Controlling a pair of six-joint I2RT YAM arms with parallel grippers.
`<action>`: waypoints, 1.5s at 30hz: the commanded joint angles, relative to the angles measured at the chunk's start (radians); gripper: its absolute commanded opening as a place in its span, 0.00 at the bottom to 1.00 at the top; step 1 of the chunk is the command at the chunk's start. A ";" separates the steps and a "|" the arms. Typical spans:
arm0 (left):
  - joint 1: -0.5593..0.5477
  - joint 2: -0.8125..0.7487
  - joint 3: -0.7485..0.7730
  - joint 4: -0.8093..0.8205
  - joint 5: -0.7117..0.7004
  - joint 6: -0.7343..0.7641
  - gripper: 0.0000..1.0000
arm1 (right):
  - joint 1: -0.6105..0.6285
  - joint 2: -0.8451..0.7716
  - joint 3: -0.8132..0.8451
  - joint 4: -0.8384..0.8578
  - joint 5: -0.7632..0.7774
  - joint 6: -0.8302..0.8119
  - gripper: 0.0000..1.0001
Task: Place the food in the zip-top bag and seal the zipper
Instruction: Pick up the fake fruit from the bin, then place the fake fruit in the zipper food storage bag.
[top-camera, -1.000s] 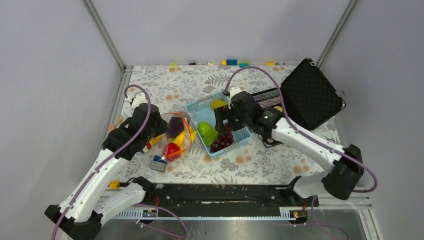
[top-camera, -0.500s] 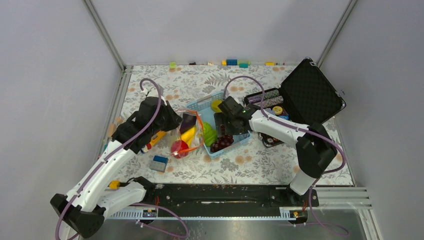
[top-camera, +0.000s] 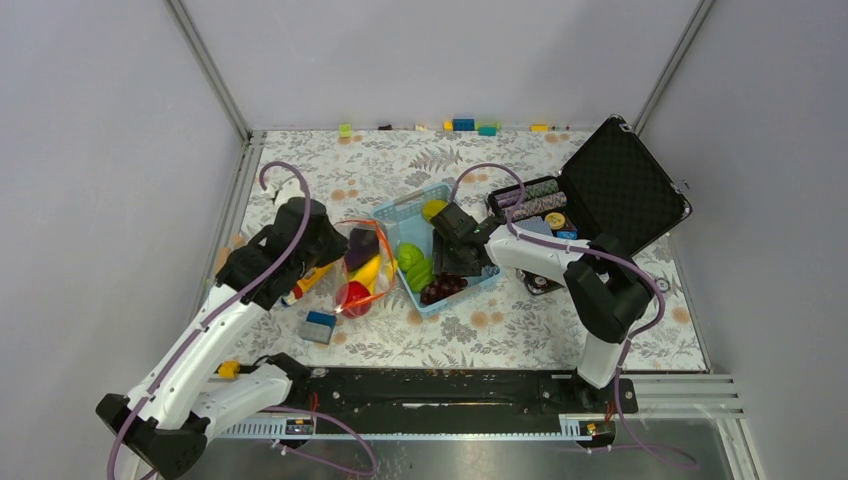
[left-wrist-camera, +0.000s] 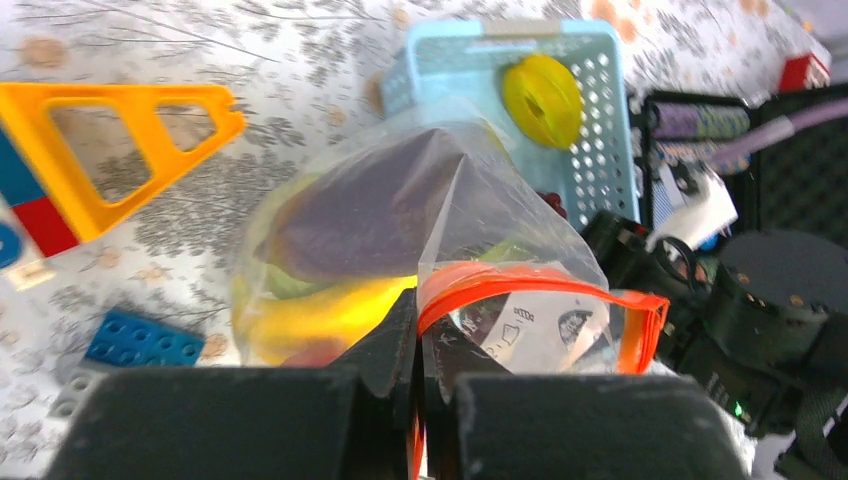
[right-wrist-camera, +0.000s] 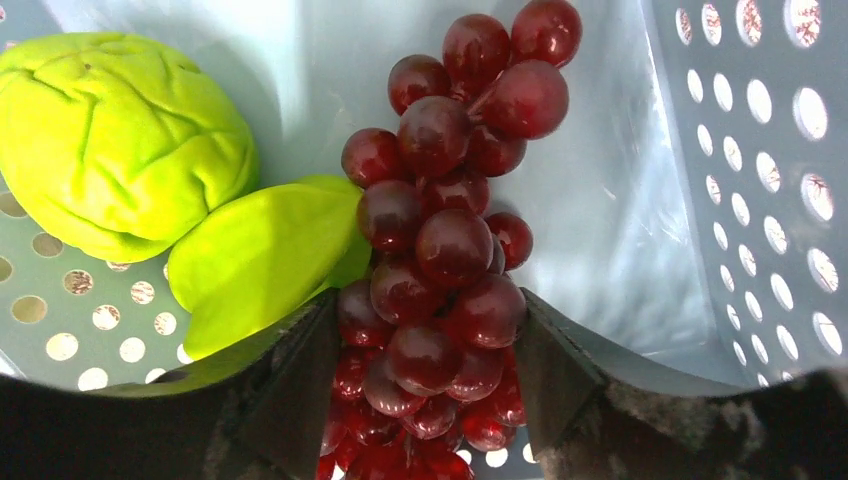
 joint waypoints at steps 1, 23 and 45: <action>-0.002 -0.023 0.094 -0.148 -0.228 -0.128 0.00 | -0.003 0.007 -0.015 0.097 0.001 0.039 0.63; -0.001 0.065 0.126 -0.084 -0.120 -0.113 0.00 | -0.004 -0.158 -0.083 0.136 0.079 -0.090 0.09; -0.002 0.016 0.043 0.001 -0.052 -0.061 0.00 | -0.004 -0.650 -0.057 0.339 -0.179 -0.249 0.00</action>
